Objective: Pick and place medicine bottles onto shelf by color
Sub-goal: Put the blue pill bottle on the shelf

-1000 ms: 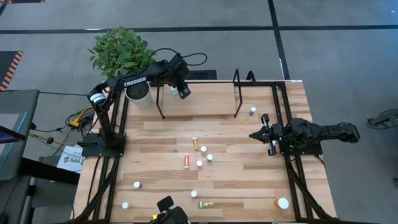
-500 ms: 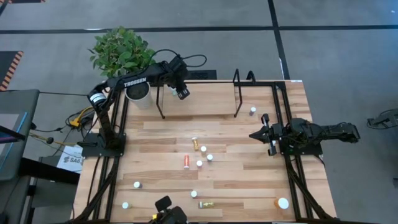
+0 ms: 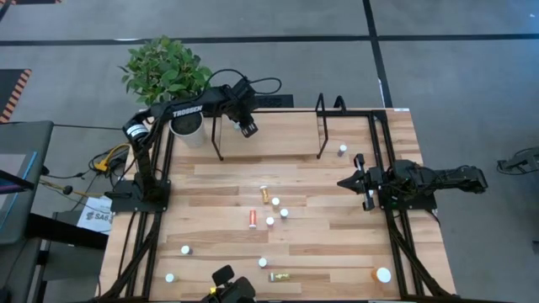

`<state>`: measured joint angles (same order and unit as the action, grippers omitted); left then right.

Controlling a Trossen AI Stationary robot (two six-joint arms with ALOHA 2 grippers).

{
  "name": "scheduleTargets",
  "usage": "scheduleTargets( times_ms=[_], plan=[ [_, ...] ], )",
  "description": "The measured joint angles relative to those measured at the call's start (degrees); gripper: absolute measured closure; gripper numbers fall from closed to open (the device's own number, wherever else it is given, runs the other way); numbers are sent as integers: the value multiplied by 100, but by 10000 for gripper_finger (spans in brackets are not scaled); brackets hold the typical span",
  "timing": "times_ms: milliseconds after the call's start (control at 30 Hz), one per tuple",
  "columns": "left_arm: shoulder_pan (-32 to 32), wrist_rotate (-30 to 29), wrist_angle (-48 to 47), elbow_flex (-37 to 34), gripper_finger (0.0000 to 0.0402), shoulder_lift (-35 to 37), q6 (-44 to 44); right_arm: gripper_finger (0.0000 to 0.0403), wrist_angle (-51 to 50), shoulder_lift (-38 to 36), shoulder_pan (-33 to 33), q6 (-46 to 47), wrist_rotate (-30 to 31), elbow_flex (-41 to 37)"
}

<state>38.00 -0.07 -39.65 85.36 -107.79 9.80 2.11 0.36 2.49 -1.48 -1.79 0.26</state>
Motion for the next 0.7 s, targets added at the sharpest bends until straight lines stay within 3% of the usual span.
scheduleTargets(
  times_ms=[700],
  plan=[
    [74, -124, -76, 0, 287, -15, -257, 377, 0, 0, -1, 0, 23, 1]
  ],
)
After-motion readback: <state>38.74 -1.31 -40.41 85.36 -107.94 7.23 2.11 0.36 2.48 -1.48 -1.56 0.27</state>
